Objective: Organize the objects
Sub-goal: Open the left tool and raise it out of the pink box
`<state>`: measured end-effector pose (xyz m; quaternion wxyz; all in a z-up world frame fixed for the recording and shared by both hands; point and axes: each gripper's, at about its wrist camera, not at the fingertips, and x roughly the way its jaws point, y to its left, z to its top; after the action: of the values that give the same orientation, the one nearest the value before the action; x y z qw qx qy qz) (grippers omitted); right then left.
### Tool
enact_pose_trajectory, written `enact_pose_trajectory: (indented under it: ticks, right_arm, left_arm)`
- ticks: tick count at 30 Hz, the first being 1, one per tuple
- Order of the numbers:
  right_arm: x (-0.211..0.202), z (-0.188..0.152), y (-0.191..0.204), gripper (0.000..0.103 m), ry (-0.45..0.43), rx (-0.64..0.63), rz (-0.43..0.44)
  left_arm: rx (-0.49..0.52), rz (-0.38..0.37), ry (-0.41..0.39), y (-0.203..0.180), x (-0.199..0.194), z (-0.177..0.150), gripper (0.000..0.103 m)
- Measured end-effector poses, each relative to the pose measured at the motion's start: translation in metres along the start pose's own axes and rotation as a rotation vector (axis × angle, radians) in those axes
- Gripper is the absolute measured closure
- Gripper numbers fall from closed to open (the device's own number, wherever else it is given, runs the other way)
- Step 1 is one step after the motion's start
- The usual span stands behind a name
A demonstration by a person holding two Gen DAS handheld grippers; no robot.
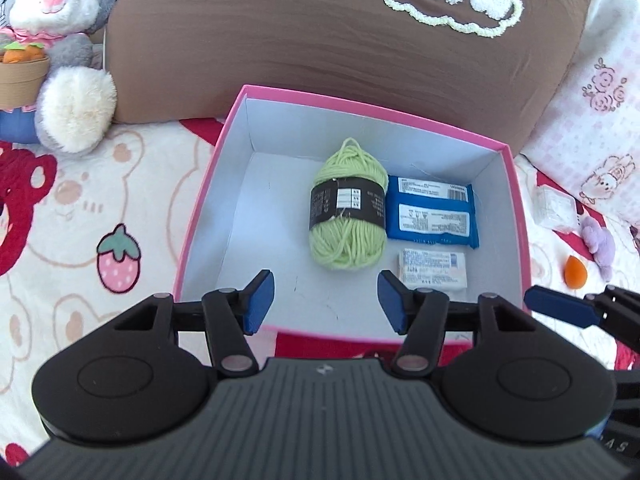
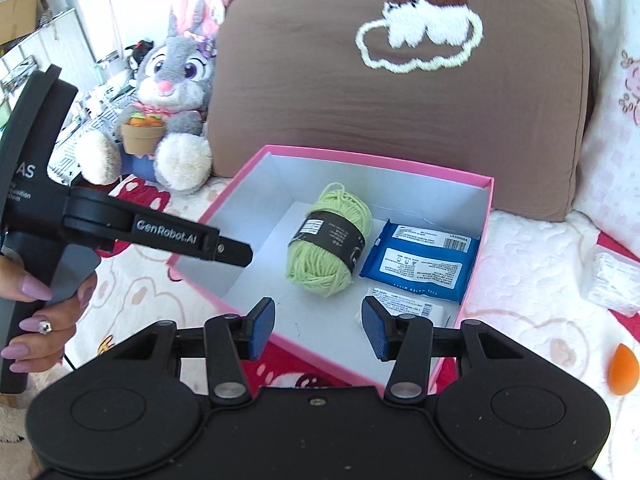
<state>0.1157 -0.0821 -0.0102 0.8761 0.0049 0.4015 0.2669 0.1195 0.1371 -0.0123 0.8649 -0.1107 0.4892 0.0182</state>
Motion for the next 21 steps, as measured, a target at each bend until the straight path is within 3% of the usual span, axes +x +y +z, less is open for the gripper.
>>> enact_pose_trajectory:
  ticks: [3,11,14,17,21]
  right_arm:
    - [-0.018,-0.003,0.008,0.05,0.003,-0.055,0.001]
    - [-0.066,-0.011,0.014,0.047,-0.018,-0.098,0.009]
    - [-0.08,-0.016,0.014,0.045,-0.012,-0.104,0.007]
    - [-0.094,-0.021,0.011,0.043,-0.005,-0.114,-0.001]
    - [-0.111,-0.03,0.005,0.04,0.009,-0.121,-0.01]
  left_arm:
    - [0.026,0.035,-0.001,-0.007,-0.025,-0.009,0.045]
    - [0.058,-0.035,-0.015,-0.02,-0.087,-0.033,0.039]
    - [0.083,-0.04,-0.016,-0.025,-0.096,-0.039,0.036]
    - [0.092,0.027,-0.006,-0.028,-0.094,-0.042,0.035]
    - [0.095,0.019,0.021,-0.029,-0.095,-0.051,0.035]
